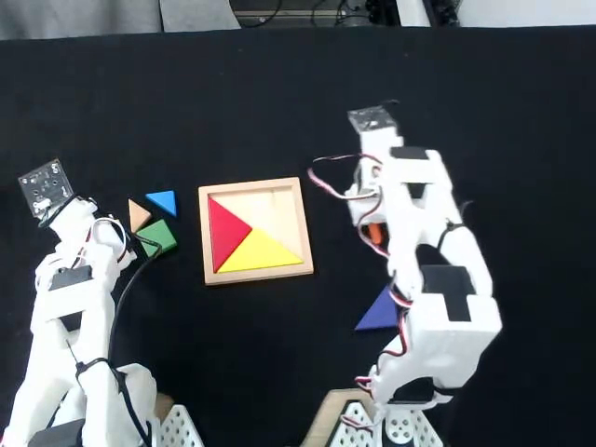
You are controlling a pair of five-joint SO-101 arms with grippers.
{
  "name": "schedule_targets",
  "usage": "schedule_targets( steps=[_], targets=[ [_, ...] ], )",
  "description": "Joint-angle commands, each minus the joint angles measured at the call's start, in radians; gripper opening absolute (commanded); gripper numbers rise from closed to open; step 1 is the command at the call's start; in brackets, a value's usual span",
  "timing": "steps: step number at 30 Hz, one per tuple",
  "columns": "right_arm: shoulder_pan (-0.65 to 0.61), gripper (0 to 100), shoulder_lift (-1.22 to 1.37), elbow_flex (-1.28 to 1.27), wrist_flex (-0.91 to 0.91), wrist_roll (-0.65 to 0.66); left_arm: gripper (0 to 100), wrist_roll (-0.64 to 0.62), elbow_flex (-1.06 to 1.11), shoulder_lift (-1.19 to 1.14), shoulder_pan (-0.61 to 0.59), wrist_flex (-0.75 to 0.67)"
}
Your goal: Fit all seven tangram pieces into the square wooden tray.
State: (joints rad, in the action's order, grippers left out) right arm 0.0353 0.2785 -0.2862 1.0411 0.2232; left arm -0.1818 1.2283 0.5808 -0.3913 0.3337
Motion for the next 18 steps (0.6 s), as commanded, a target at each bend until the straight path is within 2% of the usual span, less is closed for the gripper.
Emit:
schedule_targets(
  steps=[1, 5, 14, 18],
  targets=[
    [0.094, 13.2, -0.008, 0.068, -0.011, 0.008, 3, 0.006, -0.016, 0.002, 0.002, -0.012],
    [0.13, 13.2, -0.008, 0.093, -0.002, 0.003, 3, 0.006, -0.016, 0.002, 0.002, -0.015],
    [0.12, 13.9, -0.004, 0.15, 0.075, 0.0, 3, 0.006, -0.016, 0.002, 0.002, -0.017],
    [0.052, 24.7, -0.001, 0.122, 0.072, 0.002, 3, 0.006, -0.016, 0.002, 0.002, -0.017]
  ],
)
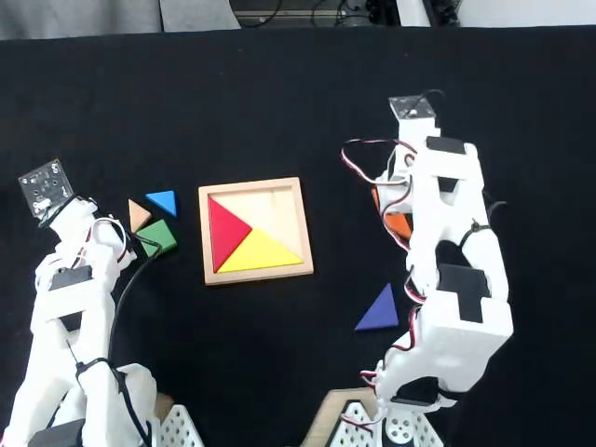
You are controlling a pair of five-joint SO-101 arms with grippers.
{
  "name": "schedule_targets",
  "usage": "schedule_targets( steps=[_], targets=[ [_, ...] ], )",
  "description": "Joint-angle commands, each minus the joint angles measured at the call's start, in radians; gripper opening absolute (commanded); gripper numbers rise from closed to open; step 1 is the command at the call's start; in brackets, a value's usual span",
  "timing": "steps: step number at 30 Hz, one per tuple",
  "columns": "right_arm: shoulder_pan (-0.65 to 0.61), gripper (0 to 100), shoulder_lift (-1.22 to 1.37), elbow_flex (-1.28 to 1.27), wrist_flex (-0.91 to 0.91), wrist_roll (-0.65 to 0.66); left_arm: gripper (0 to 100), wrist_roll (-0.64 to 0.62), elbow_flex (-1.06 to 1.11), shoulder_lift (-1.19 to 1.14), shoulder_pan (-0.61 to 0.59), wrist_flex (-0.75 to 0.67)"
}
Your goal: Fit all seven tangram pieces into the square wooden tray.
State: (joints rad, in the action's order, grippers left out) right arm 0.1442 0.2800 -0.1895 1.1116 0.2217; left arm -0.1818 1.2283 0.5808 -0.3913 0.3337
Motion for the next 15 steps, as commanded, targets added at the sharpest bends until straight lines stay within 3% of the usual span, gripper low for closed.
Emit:
schedule_targets(
  steps=[1, 15],
  targets=[
    [-0.072, 26.2, -0.002, 0.018, -0.002, 0.008, 3, 0.006, -0.016, 0.002, 0.002, -0.017],
    [-0.052, 24.0, 0.008, -0.062, -0.114, 0.052, 3, 0.006, -0.016, 0.002, 0.002, -0.012]
  ],
)
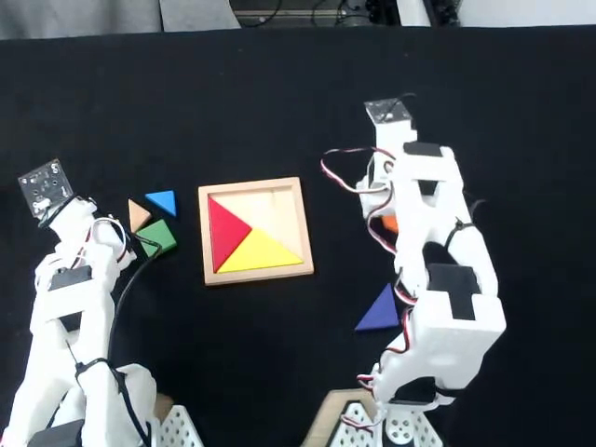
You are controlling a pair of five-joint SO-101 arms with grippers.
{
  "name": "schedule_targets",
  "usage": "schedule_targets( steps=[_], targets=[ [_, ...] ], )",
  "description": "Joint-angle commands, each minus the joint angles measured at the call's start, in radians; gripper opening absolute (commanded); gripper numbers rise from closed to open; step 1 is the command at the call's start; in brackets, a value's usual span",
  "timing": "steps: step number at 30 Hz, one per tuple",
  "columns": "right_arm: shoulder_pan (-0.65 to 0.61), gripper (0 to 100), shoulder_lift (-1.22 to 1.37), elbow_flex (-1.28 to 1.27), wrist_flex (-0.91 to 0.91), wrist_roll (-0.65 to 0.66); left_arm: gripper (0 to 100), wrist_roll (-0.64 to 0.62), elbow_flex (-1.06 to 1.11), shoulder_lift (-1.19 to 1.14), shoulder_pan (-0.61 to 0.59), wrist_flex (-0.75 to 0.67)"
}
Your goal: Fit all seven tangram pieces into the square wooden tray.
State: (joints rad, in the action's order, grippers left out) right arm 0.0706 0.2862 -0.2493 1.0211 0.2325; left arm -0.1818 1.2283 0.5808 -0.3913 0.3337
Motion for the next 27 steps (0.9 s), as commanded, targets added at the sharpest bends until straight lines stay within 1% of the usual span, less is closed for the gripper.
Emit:
schedule_targets(
  steps=[1, 4, 9, 11, 13, 16, 20, 22, 24, 27],
  targets=[
    [0.021, 24.0, 0.012, -0.002, -0.023, 0.046, 3, 0.006, -0.016, 0.002, 0.002, -0.012],
    [0.02, 22.1, 0.033, 0.001, -0.028, 0.048, 3, 0.006, -0.016, 0.002, 0.002, -0.012],
    [0.02, 5.1, 0.041, 0.024, -0.02, 0.048, 3, 0.006, -0.016, 0.002, 0.002, -0.012],
    [0.018, 0.8, 0.033, 0.021, -0.018, 0.048, 3, 0.006, -0.016, 0.002, 0.002, -0.012],
    [0.011, 1.8, 0.016, 0.039, 0.031, 0.048, 3, 0.006, -0.016, 0.002, 0.002, -0.012],
    [-0.032, 1.1, -0.054, 0.104, 0.163, 0.041, 3, 0.006, -0.016, 0.002, 0.002, -0.012],
    [-0.15, 1.1, -0.202, 0.143, 0.308, 0.038, 3, 0.006, -0.016, 0.002, 0.002, -0.012],
    [-0.212, 1.1, -0.282, 0.147, 0.345, -0.003, 3, 0.006, -0.016, 0.002, 0.002, -0.012],
    [-0.255, 1.1, -0.349, 0.145, 0.348, -0.081, 3, 0.006, -0.016, 0.002, 0.002, -0.015],
    [-0.304, 1.1, -0.398, 0.143, 0.336, -0.244, 3, 0.006, -0.016, 0.002, 0.002, -0.018]
  ],
)
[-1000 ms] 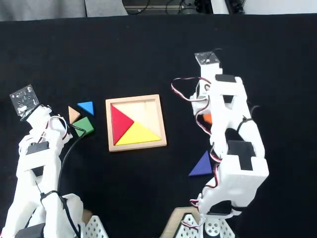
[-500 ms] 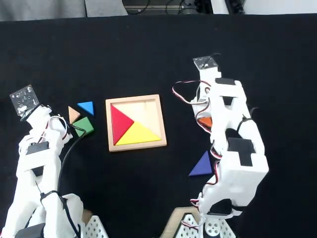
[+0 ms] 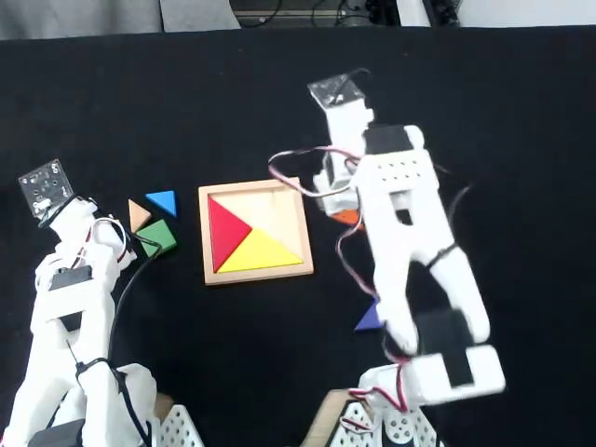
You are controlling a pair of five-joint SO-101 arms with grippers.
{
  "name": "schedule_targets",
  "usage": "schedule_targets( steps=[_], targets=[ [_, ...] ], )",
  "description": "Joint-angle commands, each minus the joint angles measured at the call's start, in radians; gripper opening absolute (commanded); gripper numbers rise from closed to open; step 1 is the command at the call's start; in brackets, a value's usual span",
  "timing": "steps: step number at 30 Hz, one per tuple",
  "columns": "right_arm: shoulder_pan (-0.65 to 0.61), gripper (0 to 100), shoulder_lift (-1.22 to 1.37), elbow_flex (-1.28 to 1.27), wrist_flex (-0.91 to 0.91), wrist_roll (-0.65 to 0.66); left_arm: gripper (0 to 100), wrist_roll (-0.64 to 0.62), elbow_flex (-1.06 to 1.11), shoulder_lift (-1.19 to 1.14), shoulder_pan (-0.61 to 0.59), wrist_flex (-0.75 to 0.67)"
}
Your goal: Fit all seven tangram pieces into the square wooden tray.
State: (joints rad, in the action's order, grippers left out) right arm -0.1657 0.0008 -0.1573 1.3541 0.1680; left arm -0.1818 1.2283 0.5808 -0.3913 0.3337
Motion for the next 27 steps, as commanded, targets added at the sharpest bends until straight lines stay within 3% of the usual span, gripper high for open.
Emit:
schedule_targets(
  steps=[1, 4, 11, 15, 21, 27],
  targets=[
    [-0.081, 1.1, -0.111, 0.051, 0.003, -0.241, 3, 0.006, -0.016, 0.002, 0.002, -0.018],
    [-0.123, 1.1, -0.067, 0.051, -0.02, -0.347, 3, 0.006, -0.016, 0.002, 0.002, -0.012],
    [-0.232, 1.1, 0.131, 0.053, -0.083, -0.368, 3, 0.003, -0.005, 0.005, 0.005, -0.017],
    [-0.247, 1.1, 0.211, 0.064, -0.094, -0.479, 3, 0.002, -0.005, 0.002, 0.005, -0.018],
    [-0.247, 1.1, 0.254, 0.064, -0.133, -0.373, 3, 0.0, -0.005, 0.002, 0.005, -0.018],
    [-0.247, 1.1, 0.291, 0.071, -0.137, -0.376, 3, 0.0, -0.005, 0.002, 0.005, -0.018]
  ],
)
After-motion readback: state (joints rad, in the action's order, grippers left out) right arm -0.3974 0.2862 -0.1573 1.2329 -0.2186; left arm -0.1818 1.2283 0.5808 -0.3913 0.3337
